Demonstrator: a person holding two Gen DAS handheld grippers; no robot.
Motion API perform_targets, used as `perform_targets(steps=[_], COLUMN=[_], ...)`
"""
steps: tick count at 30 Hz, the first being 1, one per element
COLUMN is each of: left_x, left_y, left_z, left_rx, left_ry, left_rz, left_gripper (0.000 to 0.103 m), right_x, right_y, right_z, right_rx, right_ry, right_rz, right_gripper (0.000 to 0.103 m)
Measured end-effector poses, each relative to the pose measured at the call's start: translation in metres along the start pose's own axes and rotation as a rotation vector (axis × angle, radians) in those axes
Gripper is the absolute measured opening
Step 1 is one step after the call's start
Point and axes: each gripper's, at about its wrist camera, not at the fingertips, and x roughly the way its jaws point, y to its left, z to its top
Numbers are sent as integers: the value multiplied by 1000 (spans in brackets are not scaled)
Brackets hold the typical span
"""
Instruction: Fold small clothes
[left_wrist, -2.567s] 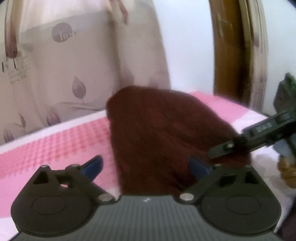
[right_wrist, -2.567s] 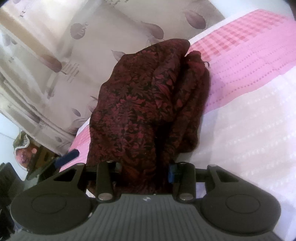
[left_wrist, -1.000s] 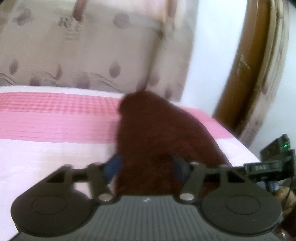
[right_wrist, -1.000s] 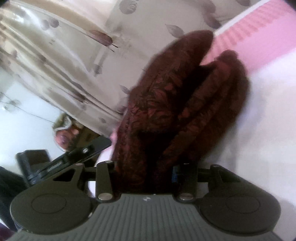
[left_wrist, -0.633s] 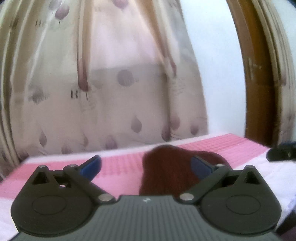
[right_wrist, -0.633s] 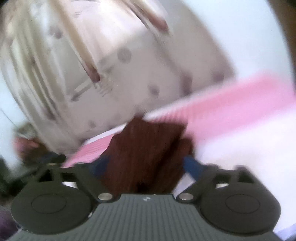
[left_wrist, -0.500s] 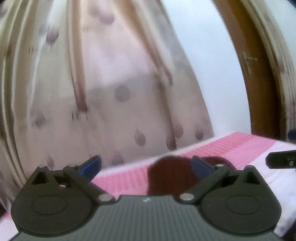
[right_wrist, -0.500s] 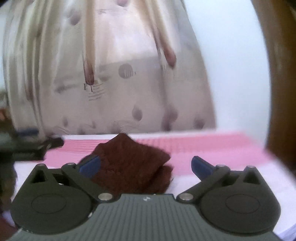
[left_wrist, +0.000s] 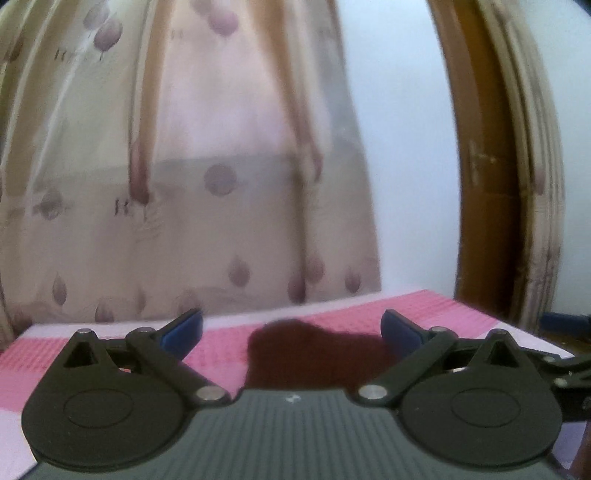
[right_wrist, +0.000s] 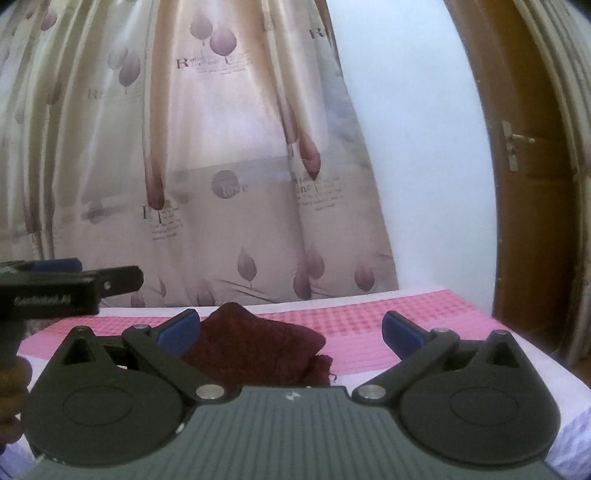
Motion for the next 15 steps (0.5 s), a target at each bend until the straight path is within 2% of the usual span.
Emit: perform_targets(steps=[2,7,13,15], left_x=[3,5,-1,-1], left_y=[3,9,12,14], left_z=[-3,-11,-19,-20], left_rx=[-7,-37,-33,-34], left_ry=[37,66,23,23], left_rz=[12,64,98,89], left_gripper=[103,103,103,103], right_x=[1,0,-1,-3], right_y=[4,11,17,19], right_z=[-1,-5,-10,-10], right_rx=[-3,-4,1,-4], right_ry=[15,33,61,57], right_rz=[-1,-2,16,15], right_gripper=[103,103,103,103])
